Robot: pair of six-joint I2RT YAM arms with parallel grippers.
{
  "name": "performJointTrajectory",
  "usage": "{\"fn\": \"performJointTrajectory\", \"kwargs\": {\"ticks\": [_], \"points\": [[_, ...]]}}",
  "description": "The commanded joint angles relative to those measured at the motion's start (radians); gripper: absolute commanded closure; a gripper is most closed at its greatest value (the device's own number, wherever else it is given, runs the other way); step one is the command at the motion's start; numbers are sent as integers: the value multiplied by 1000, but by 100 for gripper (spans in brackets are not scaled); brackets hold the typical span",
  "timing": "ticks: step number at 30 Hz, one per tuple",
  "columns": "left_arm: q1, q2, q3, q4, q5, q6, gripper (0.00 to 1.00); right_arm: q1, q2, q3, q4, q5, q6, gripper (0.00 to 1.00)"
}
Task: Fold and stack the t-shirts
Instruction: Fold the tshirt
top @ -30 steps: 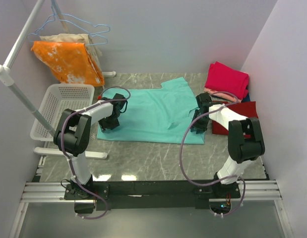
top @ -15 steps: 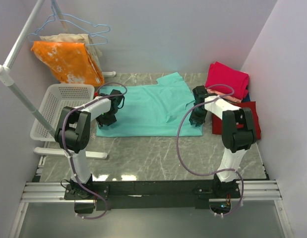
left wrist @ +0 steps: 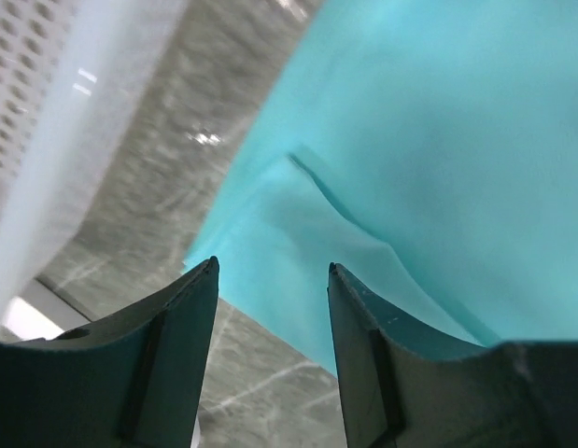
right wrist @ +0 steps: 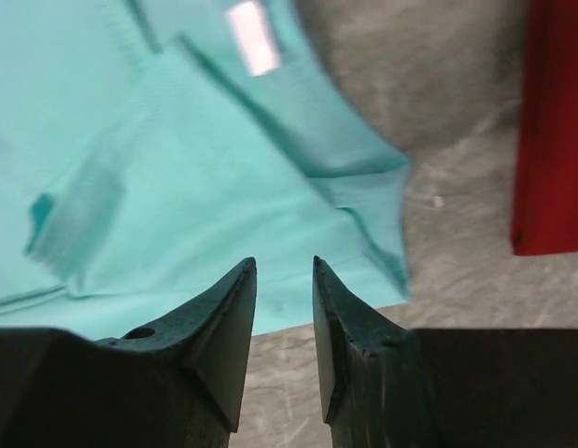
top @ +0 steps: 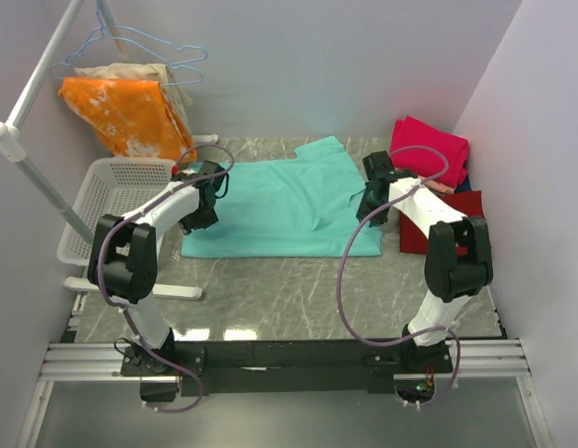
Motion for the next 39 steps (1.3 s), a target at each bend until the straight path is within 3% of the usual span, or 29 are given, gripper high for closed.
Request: {"fn": "performJointTrajectory", "kwargs": {"ticks": [1, 7, 11, 24, 39], "points": [[-27, -34, -61, 65, 116, 56, 44, 41, 15, 55, -17, -29, -17, 62], [-35, 42, -142, 141, 164, 30, 44, 49, 74, 9, 21, -61, -26, 61], [-35, 96, -152, 89, 121, -10, 44, 53, 83, -66, 21, -55, -23, 61], [-70, -14, -261, 23, 119, -41, 43, 57, -53, -315, -35, 31, -6, 61], [-291, -189, -469, -79, 187, -228, 42, 66, -265, -449, -123, 74, 58, 60]]}}
